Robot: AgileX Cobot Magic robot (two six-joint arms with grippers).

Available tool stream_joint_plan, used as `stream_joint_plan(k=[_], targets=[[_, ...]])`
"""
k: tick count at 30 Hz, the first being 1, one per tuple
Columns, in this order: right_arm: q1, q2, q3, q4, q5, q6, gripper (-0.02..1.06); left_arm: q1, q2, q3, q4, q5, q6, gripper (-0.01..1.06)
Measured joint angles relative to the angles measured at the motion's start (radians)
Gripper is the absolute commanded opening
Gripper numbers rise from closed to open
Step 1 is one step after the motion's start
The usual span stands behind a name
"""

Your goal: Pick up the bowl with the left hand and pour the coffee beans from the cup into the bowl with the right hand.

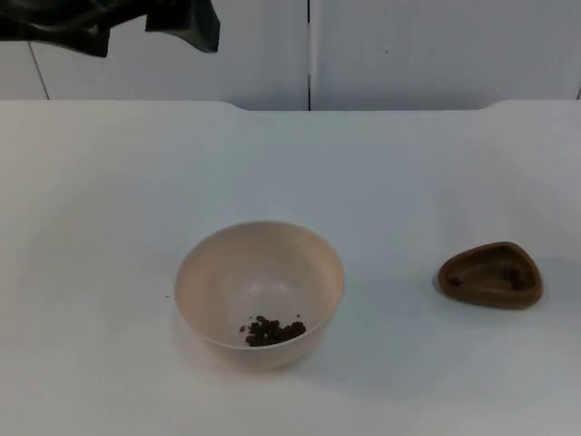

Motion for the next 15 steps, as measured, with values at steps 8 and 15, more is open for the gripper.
stream_joint_plan(k=[8,15], targets=[[0.0,-0.148,0.073,0.002,0.009,-0.017,0.76,0.0,-0.089,0.0,-0.106,0.021,0.113,0.77],[0.0,-0.35,0.174,0.006,0.034,-0.047,0.76,0.0,-0.184,0.0,-0.231,0.068,0.273,0.77]])
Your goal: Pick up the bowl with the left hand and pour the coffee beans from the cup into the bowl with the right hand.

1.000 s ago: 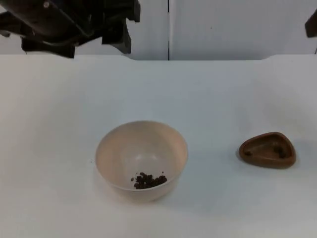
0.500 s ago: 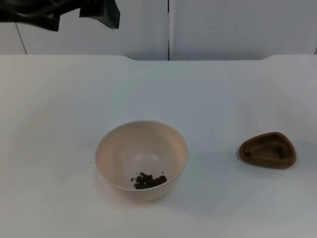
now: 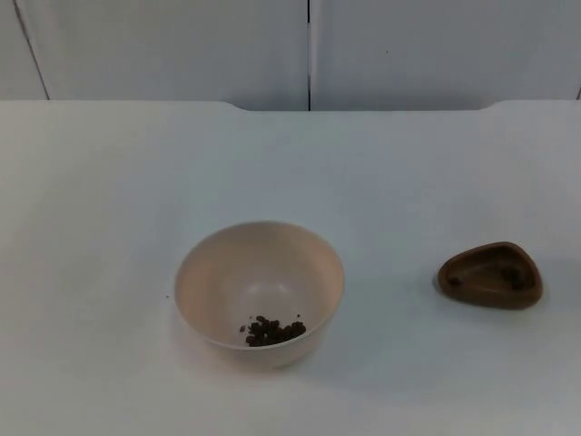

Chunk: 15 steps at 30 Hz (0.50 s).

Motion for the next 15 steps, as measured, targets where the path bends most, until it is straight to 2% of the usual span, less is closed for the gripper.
stream_joint_plan(k=[8,13,15], targets=[[0.0,-0.2,0.076,0.057,0.042,-0.056,0.76,0.0,-0.092,0.0,-0.112,0.03,0.136,0.77],[0.0,-0.307,0.107,0.096,0.102,-0.12,0.76,0.0,-0.154,0.0,-0.138,0.047,0.181,0.77],[0.0,-0.367,0.131,0.14,0.146,-0.167,0.76,0.0,-0.198,0.009,-0.146,0.05,0.196,0.77]])
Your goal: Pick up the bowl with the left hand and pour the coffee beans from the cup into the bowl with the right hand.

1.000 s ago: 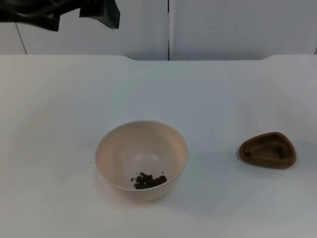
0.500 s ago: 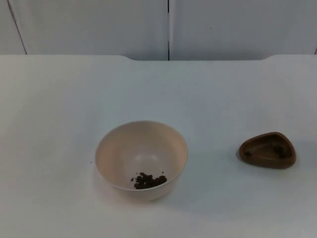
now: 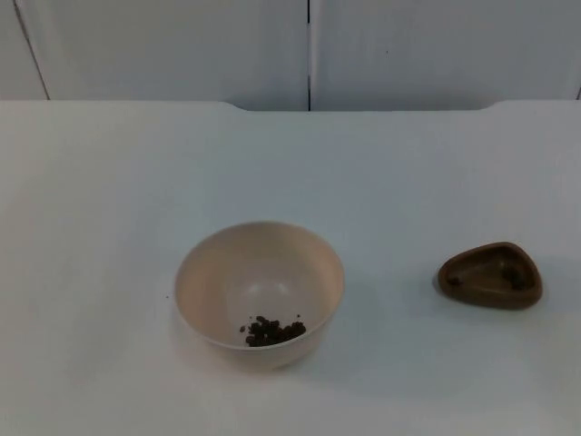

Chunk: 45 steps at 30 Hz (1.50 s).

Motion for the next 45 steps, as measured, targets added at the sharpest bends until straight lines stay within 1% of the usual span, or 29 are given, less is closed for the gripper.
stream_joint_plan(k=[2,4,7,8,11,13,14,17,19,20,23,24,25,28,29,30,33,37,41,42,45], targets=[[0.0,-0.026,0.009,0.011,0.018,-0.015,0.76,0.0,-0.025,0.017,-0.002,-0.01,0.003,0.77],[0.0,-0.073,0.023,0.025,0.056,-0.032,0.76,0.0,-0.082,0.068,-0.007,-0.023,0.008,0.77],[0.0,-0.144,0.039,0.031,0.113,-0.037,0.76,0.0,-0.172,0.178,-0.007,-0.037,0.012,0.77],[0.0,-0.144,0.039,0.031,0.113,-0.037,0.76,0.0,-0.172,0.178,-0.007,-0.037,0.012,0.77],[0.0,-0.217,0.066,0.032,0.159,-0.038,0.76,0.0,-0.271,0.264,0.001,-0.042,0.012,0.77],[0.0,-0.268,0.082,0.033,0.181,-0.036,0.76,0.0,-0.339,0.299,0.006,-0.042,0.012,0.77],[0.0,-0.268,0.082,0.033,0.181,-0.036,0.76,0.0,-0.339,0.299,0.006,-0.042,0.012,0.77],[0.0,-0.339,0.106,0.033,0.22,-0.026,0.76,0.0,-0.443,0.33,0.008,-0.042,0.012,0.77],[0.0,-0.379,0.113,0.033,0.255,-0.023,0.76,0.0,-0.497,0.339,0.012,-0.023,0.012,0.77],[0.0,-0.379,0.113,0.033,0.255,-0.023,0.76,0.0,-0.497,0.339,0.012,-0.023,0.012,0.77],[0.0,-0.437,0.113,0.029,0.291,-0.016,0.76,0.0,-0.573,0.342,0.023,0.021,0.012,0.77],[0.0,-0.446,0.113,0.021,0.296,-0.009,0.76,0.0,-0.597,0.342,0.028,0.039,0.012,0.77],[0.0,-0.446,0.113,0.021,0.296,-0.009,0.76,0.0,-0.597,0.342,0.028,0.039,0.012,0.77],[0.0,-0.455,0.113,0.003,0.319,-0.002,0.76,0.0,-0.66,0.346,0.037,0.094,0.012,0.77],[0.0,-0.455,0.12,-0.004,0.324,0.001,0.76,0.0,-0.69,0.345,0.039,0.122,0.012,0.77],[0.0,-0.455,0.12,-0.004,0.324,0.001,0.76,0.0,-0.69,0.345,0.039,0.122,0.012,0.77],[0.0,-0.455,0.149,-0.013,0.324,0.007,0.76,0.0,-0.75,0.355,0.052,0.178,0.012,0.77],[0.0,-0.455,0.158,-0.015,0.326,0.012,0.76,0.0,-0.822,0.391,0.072,0.202,-0.018,0.77],[0.0,-0.455,0.159,-0.015,0.326,0.012,0.76,0.0,-0.927,0.443,0.149,0.244,-0.098,0.77],[0.0,-0.455,0.159,-0.015,0.326,0.012,0.76,0.0,-0.927,0.443,0.149,0.244,-0.098,0.77],[0.0,-0.455,0.159,-0.015,0.326,0.012,0.76,0.0,-0.948,0.457,0.23,0.303,-0.152,0.77]])
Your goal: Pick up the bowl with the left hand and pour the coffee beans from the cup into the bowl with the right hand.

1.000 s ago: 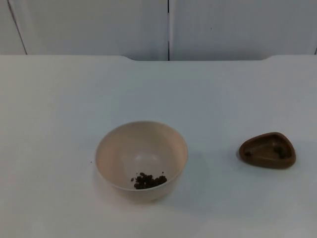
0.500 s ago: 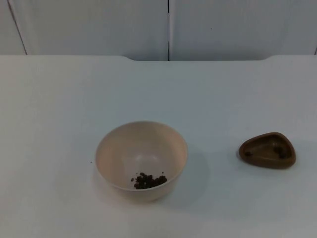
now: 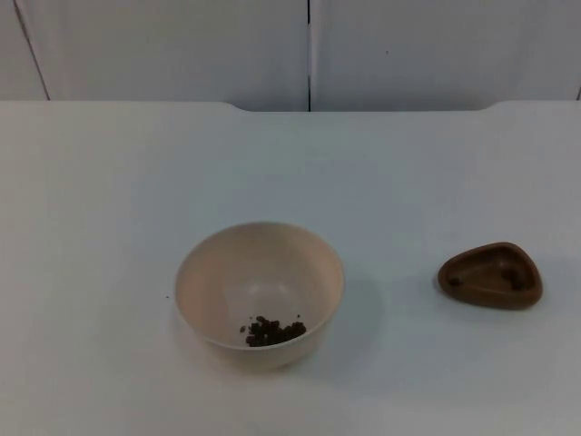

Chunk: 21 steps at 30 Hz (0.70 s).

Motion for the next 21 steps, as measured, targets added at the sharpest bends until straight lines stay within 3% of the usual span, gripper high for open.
stream_joint_plan(k=[8,21], targets=[[0.0,0.0,0.0,0.0,0.0,0.0,0.76,0.0,-0.002,0.044,0.042,0.091,0.012,0.77],[0.0,0.0,0.0,0.0,0.0,0.002,0.76,0.0,-0.002,0.054,0.055,0.105,0.023,0.77]])
